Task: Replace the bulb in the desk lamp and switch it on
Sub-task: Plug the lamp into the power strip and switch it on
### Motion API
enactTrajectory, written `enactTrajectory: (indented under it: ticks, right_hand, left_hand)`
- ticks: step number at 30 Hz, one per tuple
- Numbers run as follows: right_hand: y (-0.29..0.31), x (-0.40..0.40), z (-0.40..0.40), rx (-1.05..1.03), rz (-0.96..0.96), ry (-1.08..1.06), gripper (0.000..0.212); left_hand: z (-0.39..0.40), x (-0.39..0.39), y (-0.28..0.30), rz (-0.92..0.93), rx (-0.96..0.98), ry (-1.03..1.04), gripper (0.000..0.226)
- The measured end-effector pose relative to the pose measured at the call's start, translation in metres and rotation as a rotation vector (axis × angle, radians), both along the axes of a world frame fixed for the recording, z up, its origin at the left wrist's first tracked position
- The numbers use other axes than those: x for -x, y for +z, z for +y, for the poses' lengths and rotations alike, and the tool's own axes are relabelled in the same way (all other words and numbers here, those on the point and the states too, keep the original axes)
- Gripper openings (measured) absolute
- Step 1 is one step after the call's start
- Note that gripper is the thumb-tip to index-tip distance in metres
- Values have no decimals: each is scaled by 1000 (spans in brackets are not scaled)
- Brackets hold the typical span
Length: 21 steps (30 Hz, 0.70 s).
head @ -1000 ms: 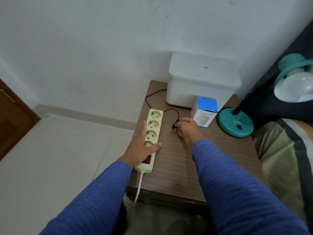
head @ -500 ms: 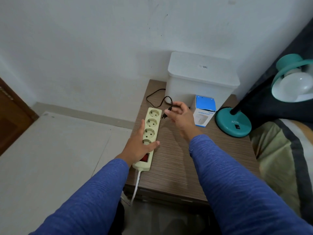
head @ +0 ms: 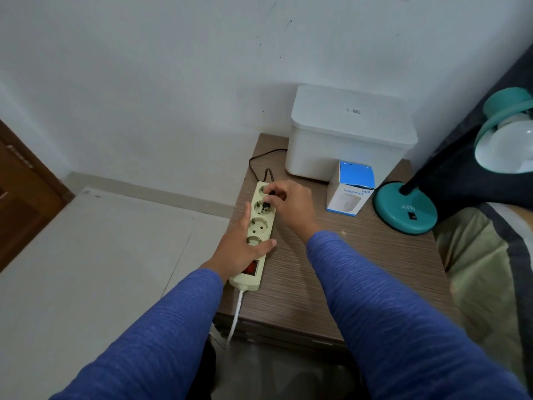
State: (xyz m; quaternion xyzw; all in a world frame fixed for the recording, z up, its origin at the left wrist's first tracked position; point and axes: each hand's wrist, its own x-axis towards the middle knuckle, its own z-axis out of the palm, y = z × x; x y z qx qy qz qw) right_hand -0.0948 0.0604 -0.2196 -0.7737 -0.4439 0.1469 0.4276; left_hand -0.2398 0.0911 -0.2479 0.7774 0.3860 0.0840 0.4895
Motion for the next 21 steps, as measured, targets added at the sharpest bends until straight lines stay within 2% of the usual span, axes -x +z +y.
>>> enactTrajectory:
  ticks: [8, 16, 21]
  right_hand:
    - [1, 6, 7, 66, -164, 141, 5]
    - [-7, 1, 2, 142, -317, 235, 15]
    - [-8, 4, 4, 177, -601, 176, 19]
  left_hand:
    - [-1, 1, 0, 1, -6, 10, 103]
    - [-1, 0, 1, 5, 4, 12, 101]
    - [-1, 0, 0, 7, 3, 7, 103]
